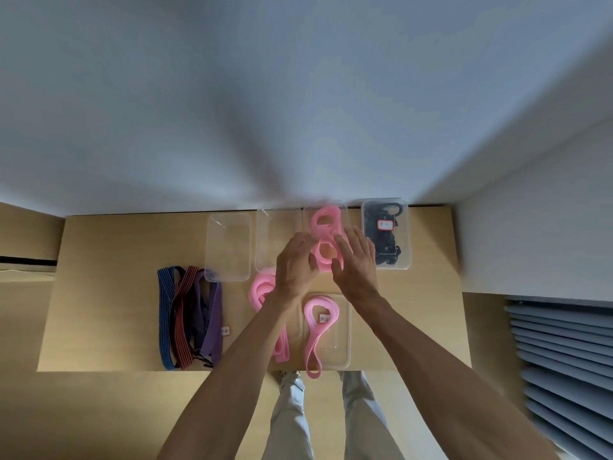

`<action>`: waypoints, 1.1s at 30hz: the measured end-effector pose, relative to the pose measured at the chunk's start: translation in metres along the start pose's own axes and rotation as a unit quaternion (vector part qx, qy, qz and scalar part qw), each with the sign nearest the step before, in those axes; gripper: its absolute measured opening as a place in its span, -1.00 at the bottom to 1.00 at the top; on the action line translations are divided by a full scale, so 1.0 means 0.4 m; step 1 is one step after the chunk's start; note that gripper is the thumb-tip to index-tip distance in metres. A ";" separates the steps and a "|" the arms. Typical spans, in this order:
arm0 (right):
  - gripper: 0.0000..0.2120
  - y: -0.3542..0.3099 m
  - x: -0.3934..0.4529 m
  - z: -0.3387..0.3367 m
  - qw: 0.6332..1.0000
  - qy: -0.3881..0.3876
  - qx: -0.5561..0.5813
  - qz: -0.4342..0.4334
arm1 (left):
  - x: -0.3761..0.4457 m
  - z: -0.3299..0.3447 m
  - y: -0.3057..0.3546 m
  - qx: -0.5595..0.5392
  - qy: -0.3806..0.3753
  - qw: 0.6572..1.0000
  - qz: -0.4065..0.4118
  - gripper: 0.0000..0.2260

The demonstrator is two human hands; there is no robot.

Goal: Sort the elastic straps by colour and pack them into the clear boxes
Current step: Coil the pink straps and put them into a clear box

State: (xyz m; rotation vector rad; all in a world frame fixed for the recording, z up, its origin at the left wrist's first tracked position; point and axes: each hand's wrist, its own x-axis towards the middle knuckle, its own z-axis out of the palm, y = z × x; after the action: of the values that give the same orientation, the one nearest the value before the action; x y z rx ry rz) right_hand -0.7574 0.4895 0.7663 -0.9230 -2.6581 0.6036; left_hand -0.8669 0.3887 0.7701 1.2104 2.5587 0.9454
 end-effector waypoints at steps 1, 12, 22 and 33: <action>-0.52 -0.003 -0.009 -0.004 1.000 0.003 -0.005 0.000 | -0.011 -0.006 0.002 -0.007 0.000 1.000 -0.014 -0.64; -0.34 -0.009 0.017 0.001 0.984 -0.145 -0.096 0.023 | 0.021 0.024 0.007 0.126 -0.166 0.976 0.060 -0.38; -0.06 0.010 0.067 0.045 0.984 -0.156 -0.063 0.054 | 0.071 0.073 -0.013 0.189 -0.179 0.965 0.042 -0.35; -0.32 0.033 0.142 0.052 0.952 -0.266 -0.143 0.047 | 0.088 0.098 -0.048 0.142 -0.154 0.978 0.018 -0.57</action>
State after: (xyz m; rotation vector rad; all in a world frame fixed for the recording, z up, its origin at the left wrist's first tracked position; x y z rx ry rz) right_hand -0.8016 0.5287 0.7481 -1.0954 -3.2675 0.5584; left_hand -0.8874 0.4245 0.7319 1.3557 2.4800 0.3638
